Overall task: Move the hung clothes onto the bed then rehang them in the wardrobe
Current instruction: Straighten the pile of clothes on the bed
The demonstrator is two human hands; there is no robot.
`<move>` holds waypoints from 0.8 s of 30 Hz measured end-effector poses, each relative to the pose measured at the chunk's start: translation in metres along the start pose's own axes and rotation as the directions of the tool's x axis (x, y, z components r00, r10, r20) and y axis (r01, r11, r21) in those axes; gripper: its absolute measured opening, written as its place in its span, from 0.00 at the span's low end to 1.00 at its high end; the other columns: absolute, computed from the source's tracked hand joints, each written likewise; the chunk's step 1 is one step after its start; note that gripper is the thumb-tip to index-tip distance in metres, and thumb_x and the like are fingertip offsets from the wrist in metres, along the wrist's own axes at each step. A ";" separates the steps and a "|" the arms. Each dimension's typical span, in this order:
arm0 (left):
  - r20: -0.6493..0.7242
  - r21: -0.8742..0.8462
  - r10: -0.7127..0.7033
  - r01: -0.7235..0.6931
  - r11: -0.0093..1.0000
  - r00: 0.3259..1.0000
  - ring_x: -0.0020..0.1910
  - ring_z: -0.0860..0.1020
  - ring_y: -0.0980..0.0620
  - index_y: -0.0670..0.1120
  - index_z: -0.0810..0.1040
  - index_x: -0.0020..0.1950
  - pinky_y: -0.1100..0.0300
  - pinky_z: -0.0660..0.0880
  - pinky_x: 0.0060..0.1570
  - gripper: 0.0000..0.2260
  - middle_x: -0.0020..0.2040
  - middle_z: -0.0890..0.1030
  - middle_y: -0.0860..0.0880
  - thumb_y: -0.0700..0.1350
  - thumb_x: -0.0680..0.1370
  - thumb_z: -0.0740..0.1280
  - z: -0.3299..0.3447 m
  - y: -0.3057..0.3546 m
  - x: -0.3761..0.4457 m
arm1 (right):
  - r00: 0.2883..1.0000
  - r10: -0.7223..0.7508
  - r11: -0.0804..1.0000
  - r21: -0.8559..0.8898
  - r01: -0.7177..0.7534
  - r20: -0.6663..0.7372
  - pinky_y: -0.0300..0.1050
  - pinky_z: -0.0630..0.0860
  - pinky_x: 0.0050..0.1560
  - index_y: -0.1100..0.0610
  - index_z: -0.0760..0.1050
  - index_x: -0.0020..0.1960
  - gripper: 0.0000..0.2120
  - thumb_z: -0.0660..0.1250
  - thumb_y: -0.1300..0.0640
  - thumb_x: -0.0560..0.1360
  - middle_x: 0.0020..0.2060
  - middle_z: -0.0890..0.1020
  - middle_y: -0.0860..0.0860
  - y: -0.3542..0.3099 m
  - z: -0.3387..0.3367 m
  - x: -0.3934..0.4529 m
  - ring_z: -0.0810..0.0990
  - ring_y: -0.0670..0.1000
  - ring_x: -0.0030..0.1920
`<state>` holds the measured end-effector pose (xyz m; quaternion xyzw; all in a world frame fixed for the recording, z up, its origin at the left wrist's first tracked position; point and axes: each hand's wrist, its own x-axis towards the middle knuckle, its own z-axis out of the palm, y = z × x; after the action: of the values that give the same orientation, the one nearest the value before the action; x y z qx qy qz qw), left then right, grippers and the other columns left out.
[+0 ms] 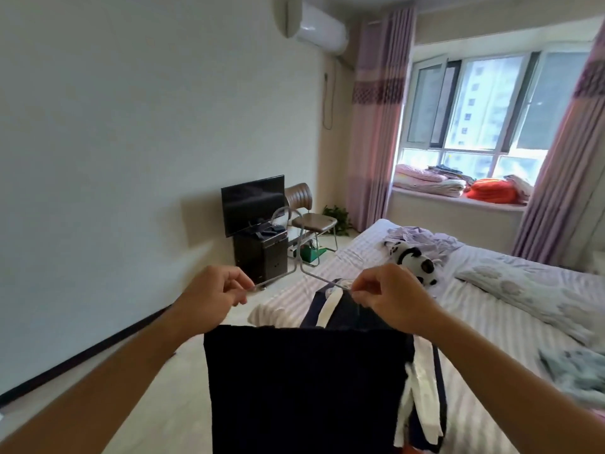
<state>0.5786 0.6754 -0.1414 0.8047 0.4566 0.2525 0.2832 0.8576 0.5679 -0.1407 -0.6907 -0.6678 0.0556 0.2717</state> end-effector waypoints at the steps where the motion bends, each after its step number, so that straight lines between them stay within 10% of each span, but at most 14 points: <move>1: 0.037 0.003 0.020 -0.020 1.000 0.999 0.40 0.82 0.51 0.51 0.81 0.45 0.64 0.77 0.44 0.11 0.39 0.84 0.50 0.34 0.76 0.70 0.007 -0.002 0.018 | 1.000 0.025 1.000 -0.013 -0.025 0.002 0.26 0.69 0.40 0.42 0.79 0.39 0.10 0.73 0.56 0.74 0.32 0.81 0.37 0.009 0.000 0.004 0.79 0.34 0.38; 8: 0.209 -0.022 0.101 -0.099 0.995 0.973 0.41 0.83 0.50 0.49 0.82 0.45 0.51 0.80 0.49 0.11 0.38 0.84 0.50 0.32 0.76 0.68 0.069 -0.003 0.128 | 0.970 0.231 0.971 -0.041 -0.234 -0.082 0.30 0.70 0.42 0.47 0.83 0.40 0.06 0.75 0.57 0.73 0.33 0.82 0.39 0.085 0.007 0.035 0.79 0.38 0.37; 24: 0.321 0.050 0.024 -0.042 0.998 0.947 0.41 0.82 0.57 0.50 0.83 0.44 0.56 0.79 0.50 0.12 0.38 0.84 0.52 0.32 0.75 0.69 0.265 -0.010 0.355 | 0.922 0.383 0.923 0.010 -0.384 0.051 0.31 0.74 0.43 0.47 0.84 0.41 0.04 0.74 0.56 0.73 0.34 0.83 0.40 0.327 0.041 0.157 0.80 0.38 0.39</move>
<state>0.9108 0.9320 -0.2839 0.8501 0.3980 0.1102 0.3268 1.1477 0.7424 -0.2778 -0.8038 -0.5255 0.1311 0.2461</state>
